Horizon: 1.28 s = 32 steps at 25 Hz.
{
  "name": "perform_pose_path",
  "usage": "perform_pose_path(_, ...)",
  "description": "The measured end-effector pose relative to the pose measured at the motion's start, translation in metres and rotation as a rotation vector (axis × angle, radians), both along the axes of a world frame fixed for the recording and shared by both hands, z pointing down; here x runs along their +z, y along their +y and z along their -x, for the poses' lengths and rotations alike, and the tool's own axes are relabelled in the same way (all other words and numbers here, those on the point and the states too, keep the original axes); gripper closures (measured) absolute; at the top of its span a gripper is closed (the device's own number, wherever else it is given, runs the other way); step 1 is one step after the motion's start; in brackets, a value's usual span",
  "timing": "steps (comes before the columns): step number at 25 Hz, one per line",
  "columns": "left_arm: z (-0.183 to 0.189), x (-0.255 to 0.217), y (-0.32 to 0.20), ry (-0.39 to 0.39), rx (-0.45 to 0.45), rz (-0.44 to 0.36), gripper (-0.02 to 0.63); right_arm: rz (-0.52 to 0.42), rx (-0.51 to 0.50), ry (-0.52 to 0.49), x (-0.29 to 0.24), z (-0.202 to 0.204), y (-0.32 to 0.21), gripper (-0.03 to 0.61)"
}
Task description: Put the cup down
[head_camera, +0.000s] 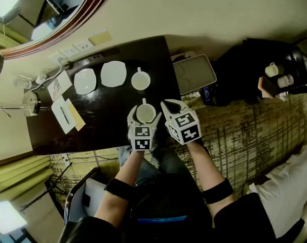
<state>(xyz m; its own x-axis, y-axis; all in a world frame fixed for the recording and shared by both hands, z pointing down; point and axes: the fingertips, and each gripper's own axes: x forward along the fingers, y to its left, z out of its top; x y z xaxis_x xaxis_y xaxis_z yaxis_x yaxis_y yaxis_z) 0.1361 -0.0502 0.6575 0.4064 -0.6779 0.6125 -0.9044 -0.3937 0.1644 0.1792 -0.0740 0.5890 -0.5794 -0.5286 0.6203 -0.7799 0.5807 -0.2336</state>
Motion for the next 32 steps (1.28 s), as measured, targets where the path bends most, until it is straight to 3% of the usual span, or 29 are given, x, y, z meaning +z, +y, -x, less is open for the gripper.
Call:
perform_pose_path(12, -0.005, 0.016, -0.001, -0.037, -0.023, -0.050, 0.179, 0.005, -0.014, 0.002, 0.006, -0.017, 0.009, 0.578)
perform_pose_path(20, -0.003, 0.020, 0.001, -0.013, -0.041, -0.071, 0.176, 0.002, -0.029, 0.003, 0.003, -0.020, 0.012, 0.578)
perform_pose_path(32, 0.008, 0.000, 0.010, -0.015, -0.004, -0.070, 0.124, -0.008, -0.039, -0.012, -0.007, 0.000, 0.009, 0.578)
